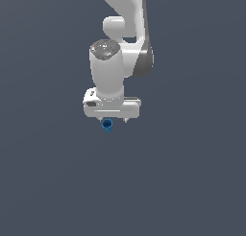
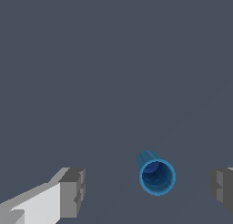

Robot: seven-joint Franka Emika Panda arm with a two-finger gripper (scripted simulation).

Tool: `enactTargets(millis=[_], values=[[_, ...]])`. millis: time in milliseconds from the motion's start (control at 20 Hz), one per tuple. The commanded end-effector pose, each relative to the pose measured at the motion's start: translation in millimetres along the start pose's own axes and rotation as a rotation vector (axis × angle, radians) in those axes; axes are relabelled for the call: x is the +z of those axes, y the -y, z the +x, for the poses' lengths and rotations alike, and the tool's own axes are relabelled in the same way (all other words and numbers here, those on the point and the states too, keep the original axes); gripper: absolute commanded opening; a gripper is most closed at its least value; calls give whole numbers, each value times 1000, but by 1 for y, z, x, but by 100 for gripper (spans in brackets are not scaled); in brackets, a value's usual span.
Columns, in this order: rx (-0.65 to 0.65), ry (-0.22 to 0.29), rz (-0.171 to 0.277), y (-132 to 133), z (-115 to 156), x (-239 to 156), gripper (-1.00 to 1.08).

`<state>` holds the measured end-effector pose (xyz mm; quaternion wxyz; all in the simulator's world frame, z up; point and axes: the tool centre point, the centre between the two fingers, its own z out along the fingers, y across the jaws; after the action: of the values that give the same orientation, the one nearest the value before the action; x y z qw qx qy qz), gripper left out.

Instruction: Pick up the object and move it to a goal position.

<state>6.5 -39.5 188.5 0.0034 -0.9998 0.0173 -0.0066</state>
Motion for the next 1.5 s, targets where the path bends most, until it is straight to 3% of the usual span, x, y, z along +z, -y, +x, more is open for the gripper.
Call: enactTargets(millis=[0,500,1450], values=[[-2,0,-1,0,0,0,100],[-68,3,-3,-11,-12,23,100],[-306,14,-5,-46,-65,95,100]])
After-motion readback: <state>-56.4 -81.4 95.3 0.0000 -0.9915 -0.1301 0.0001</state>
